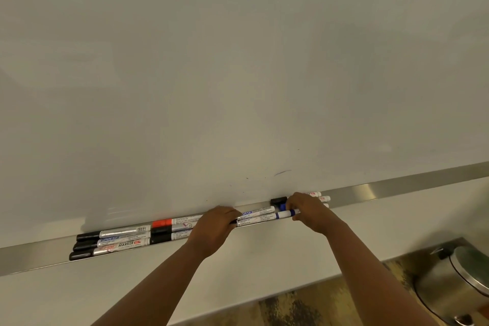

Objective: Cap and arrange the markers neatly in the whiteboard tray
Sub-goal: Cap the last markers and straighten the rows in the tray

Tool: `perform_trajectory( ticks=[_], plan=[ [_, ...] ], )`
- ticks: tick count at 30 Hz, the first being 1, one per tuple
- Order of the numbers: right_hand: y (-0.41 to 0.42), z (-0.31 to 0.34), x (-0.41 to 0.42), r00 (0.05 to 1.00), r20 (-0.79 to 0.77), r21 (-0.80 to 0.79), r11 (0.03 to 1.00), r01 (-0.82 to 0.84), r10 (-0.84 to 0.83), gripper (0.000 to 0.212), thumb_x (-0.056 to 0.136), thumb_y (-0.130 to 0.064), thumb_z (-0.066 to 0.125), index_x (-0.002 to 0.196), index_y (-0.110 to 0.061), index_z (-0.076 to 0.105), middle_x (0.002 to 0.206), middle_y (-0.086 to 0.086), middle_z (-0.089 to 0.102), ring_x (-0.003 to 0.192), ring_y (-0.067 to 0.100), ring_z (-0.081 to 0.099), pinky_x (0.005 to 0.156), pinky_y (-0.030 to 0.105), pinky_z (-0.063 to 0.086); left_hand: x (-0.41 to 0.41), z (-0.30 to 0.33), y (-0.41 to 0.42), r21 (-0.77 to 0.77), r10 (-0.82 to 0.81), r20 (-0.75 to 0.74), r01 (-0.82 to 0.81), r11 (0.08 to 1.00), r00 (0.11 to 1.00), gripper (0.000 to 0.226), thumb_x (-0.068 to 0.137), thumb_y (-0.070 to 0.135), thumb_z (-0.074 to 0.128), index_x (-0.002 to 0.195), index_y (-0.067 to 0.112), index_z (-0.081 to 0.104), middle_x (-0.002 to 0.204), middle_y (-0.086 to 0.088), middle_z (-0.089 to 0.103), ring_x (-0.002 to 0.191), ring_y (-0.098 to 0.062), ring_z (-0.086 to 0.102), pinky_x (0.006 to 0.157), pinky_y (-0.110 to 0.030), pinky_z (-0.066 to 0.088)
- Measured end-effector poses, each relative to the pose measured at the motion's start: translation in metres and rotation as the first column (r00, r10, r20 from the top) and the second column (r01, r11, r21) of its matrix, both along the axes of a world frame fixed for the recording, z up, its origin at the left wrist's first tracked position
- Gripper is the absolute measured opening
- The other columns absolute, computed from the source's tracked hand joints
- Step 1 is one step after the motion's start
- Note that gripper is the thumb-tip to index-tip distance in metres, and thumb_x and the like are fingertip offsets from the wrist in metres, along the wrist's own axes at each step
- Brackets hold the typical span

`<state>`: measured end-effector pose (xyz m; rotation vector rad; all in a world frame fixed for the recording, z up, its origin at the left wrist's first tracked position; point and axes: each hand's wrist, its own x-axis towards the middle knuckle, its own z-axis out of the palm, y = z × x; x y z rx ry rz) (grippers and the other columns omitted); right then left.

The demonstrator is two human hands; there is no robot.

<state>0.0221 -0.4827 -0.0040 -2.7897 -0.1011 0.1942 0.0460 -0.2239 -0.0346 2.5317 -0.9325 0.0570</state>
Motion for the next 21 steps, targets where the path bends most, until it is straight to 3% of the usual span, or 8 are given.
perform_trajectory(
  ticks=[3, 7, 13, 15, 17, 21],
  plan=[
    [-0.002, 0.001, 0.003, 1.0, -0.003, 0.032, 0.999, -0.008, 0.008, 0.02, 0.077, -0.002, 0.063, 0.088, -0.017, 0.056, 0.09, 0.001, 0.053, 0.085, 0.016, 0.046, 0.074, 0.024, 0.033, 0.0, 0.001, -0.001, 0.002, 0.009, -0.011, -0.009, 1.0, 1.0, 0.037, 0.084, 0.029, 0.036, 0.112, 0.02, 0.058, 0.108, -0.002, 0.065, 0.1, -0.024, 0.054, 0.08, -0.03, 0.041],
    [-0.003, 0.004, 0.004, 0.999, 0.008, 0.056, 0.997, -0.046, 0.045, 0.024, 0.074, 0.0, 0.067, 0.096, -0.008, 0.063, 0.087, 0.0, 0.051, 0.083, 0.015, 0.044, 0.064, 0.016, 0.032, -0.001, 0.003, 0.0, -0.005, 0.021, -0.036, -0.021, 1.0, 0.999, 0.038, 0.084, 0.029, 0.037, 0.114, 0.019, 0.058, 0.109, -0.003, 0.065, 0.1, -0.024, 0.055, 0.081, -0.033, 0.043],
    [0.02, 0.027, 0.006, 0.989, 0.149, 0.262, 0.965, -0.032, -0.008, 0.021, 0.071, 0.002, 0.064, 0.082, -0.017, 0.064, 0.084, 0.006, 0.064, 0.074, 0.017, 0.057, 0.059, 0.01, 0.041, -0.004, 0.006, 0.0, -0.028, 0.084, -0.05, -0.085, 0.996, 0.995, 0.045, 0.087, 0.037, 0.036, 0.123, 0.016, 0.053, 0.124, -0.003, 0.06, 0.114, -0.022, 0.052, 0.092, -0.03, 0.041],
    [0.036, 0.03, 0.011, 0.973, 0.23, 0.21, 0.974, -0.079, 0.029, 0.02, 0.076, -0.001, 0.061, 0.093, -0.012, 0.065, 0.094, 0.01, 0.066, 0.084, 0.024, 0.059, 0.069, 0.024, 0.044, -0.005, 0.008, 0.004, -0.126, 0.159, -0.044, -0.163, 0.979, 0.986, 0.061, 0.082, 0.047, 0.022, 0.12, 0.013, 0.056, 0.122, -0.006, 0.061, 0.113, -0.024, 0.055, 0.093, -0.032, 0.043],
    [0.054, 0.028, 0.018, 0.956, 0.281, 0.141, 0.981, -0.13, 0.086, 0.024, 0.082, -0.004, 0.056, 0.104, -0.009, 0.064, 0.102, 0.012, 0.066, 0.094, 0.026, 0.057, 0.078, 0.03, 0.041, -0.005, 0.011, 0.011, -0.212, 0.219, -0.021, -0.218, 0.953, 0.976, 0.066, 0.078, 0.044, 0.018, 0.114, 0.009, 0.06, 0.115, -0.011, 0.066, 0.105, -0.025, 0.06, 0.091, -0.033, 0.045],
    [0.083, 0.009, 0.025, 0.935, 0.285, -0.029, 0.977, -0.212, 0.211, 0.029, 0.087, -0.007, 0.051, 0.115, -0.01, 0.059, 0.114, 0.011, 0.057, 0.099, 0.027, 0.056, 0.078, 0.028, 0.04, -0.005, 0.013, 0.021, -0.231, 0.268, 0.012, -0.258, 0.938, 0.963, 0.043, 0.083, 0.024, 0.035, 0.104, 0.003, 0.066, 0.102, -0.017, 0.07, 0.091, -0.031, 0.067, 0.085, -0.036, 0.05]
  ],
)
